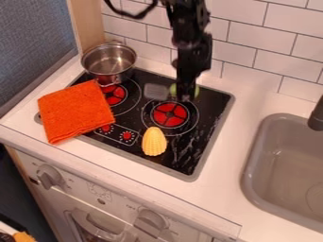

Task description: Put the wooden spatula on the orange cloth

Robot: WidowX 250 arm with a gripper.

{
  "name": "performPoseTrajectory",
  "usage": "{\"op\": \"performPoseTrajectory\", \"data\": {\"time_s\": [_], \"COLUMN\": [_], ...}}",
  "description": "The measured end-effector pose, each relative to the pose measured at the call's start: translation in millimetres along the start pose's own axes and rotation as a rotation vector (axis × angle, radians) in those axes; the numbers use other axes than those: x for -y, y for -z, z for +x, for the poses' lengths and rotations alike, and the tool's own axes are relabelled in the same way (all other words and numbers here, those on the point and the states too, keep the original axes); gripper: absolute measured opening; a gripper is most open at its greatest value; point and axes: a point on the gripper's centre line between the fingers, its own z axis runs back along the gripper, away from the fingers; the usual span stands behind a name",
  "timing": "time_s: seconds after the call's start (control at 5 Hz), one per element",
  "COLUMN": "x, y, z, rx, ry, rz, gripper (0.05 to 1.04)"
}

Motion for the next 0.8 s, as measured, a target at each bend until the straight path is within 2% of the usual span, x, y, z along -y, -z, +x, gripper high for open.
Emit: {"op": "performPoseTrajectory", "data": {"time_s": [0.4,0.8], "x": [3.4,27.6], "y": [-42.8,-100.2], "z": [0.1,-44.7], "rx": [0.032,0.017], "ry": [-0.004,-0.068], "rz": [0.054,0.114], "gripper": [0.407,0.407]}}
